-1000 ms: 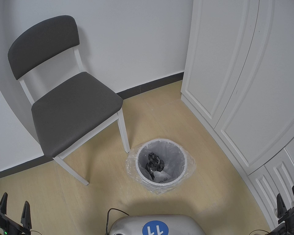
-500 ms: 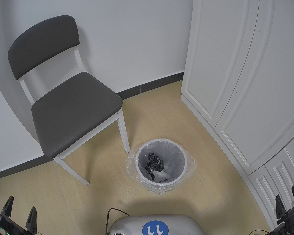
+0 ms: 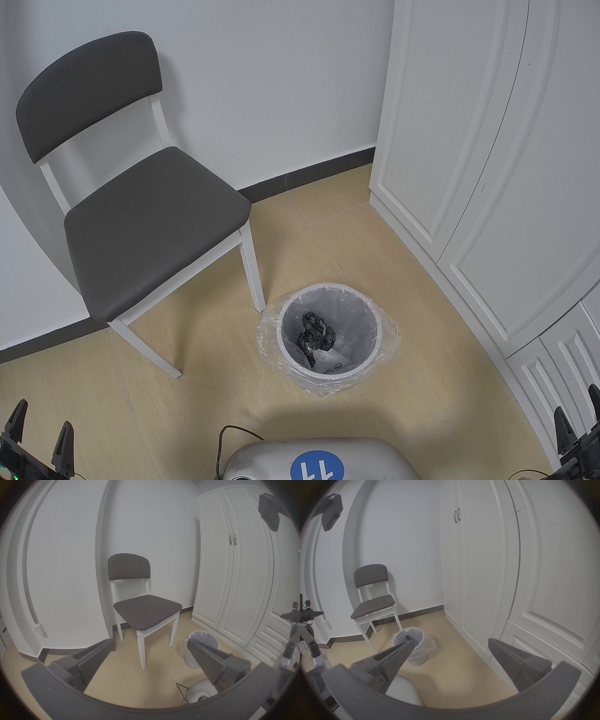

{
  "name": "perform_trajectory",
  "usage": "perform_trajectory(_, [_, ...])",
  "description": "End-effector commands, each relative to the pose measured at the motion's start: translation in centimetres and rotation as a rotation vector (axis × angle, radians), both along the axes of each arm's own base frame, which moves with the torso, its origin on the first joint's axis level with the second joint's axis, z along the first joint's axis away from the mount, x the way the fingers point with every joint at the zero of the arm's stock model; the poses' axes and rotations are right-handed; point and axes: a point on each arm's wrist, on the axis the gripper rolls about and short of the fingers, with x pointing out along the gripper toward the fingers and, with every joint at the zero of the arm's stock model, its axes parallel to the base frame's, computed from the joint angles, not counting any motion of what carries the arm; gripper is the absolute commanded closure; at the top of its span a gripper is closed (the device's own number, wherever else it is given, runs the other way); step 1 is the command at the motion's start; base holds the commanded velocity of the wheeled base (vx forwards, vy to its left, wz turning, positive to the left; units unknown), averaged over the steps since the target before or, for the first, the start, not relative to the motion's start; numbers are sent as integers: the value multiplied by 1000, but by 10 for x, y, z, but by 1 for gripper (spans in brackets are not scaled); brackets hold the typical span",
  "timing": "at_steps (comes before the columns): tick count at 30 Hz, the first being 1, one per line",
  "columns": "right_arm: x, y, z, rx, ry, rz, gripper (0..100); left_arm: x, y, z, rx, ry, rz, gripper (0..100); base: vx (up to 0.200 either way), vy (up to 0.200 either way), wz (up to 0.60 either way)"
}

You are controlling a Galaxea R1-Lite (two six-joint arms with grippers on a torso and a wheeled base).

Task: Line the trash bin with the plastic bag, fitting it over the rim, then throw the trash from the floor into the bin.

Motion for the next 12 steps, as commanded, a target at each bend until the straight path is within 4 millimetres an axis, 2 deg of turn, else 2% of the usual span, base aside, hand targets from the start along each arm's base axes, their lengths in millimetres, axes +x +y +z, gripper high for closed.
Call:
perform_trajectory(1, [0,0,-5,-1,4,1,0,0,0,-5,20,4,2,0,0,0,0])
perform_trajectory(12, [0,0,-5,1,4,-1,0,0,0,-5,20,4,2,0,0,0,0])
